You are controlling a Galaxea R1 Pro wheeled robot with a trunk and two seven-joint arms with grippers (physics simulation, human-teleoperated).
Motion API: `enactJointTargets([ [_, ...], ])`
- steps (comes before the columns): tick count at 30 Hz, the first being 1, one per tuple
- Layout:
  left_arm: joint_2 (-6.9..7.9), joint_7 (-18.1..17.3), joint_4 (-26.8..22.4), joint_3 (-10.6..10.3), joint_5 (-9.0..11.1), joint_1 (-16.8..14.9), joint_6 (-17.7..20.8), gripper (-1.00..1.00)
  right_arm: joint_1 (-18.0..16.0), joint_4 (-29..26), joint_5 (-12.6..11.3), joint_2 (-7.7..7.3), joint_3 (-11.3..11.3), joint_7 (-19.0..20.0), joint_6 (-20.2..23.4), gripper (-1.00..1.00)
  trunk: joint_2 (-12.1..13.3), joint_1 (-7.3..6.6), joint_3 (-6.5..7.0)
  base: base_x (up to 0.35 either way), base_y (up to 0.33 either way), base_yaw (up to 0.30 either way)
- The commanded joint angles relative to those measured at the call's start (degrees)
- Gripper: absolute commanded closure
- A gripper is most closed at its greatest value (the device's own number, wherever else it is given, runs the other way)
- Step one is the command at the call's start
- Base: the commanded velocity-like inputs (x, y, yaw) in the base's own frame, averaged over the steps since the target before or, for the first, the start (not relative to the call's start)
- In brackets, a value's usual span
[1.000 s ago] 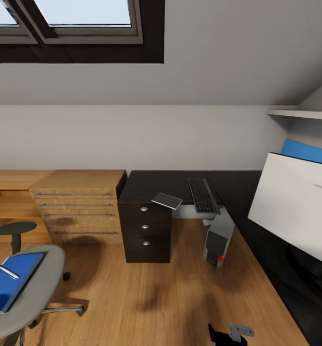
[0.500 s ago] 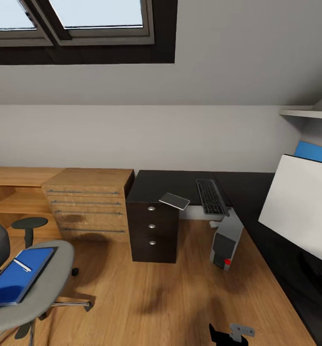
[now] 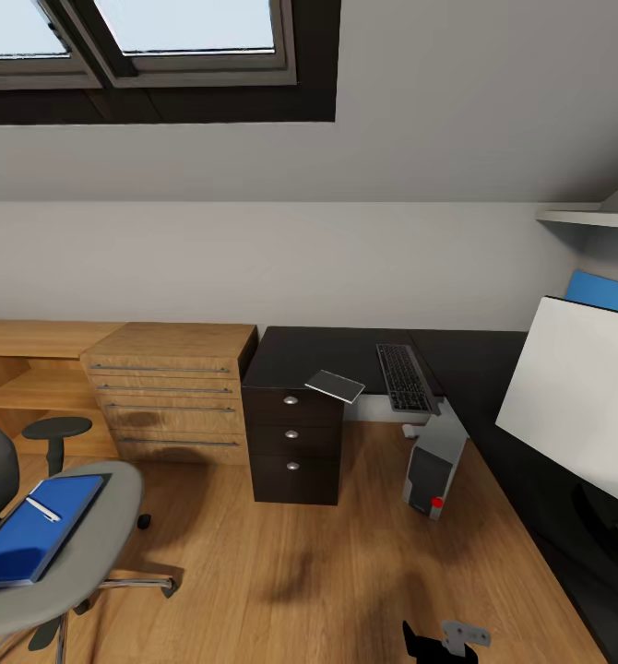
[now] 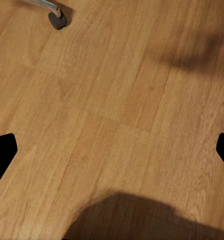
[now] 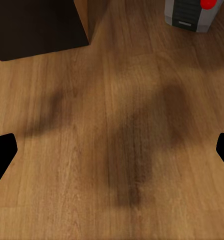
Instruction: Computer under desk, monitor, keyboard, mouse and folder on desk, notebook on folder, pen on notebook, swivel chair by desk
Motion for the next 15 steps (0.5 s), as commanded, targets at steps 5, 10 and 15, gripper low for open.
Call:
enactJointTargets([
  [5, -0.02, 0.18, 0.03, 0.04, -0.06, -0.04, -0.17, -1.0, 0.16, 0.09, -0.57, -0.24, -0.06, 0.53, -0.27, -1.0, -0.03, 0.0, -0.06, 0.0, 0.0, 0.0],
  [10, -0.02, 0.18, 0.03, 0.06, -0.06, -0.04, -0.17, -1.0, 0.52, 0.09, -0.57, -0.37, -0.06, 0.53, -0.43, -1.0, -0.03, 0.0, -0.06, 0.0, 0.0, 0.0],
  [15, -0.02, 0.18, 0.03, 0.07, -0.06, -0.04, -0.17, -1.0, 0.71, 0.09, -0.5, -0.41, -0.06, 0.53, -1.02, -1.0, -0.03, 0.0, -0.06, 0.0, 0.0, 0.0],
])
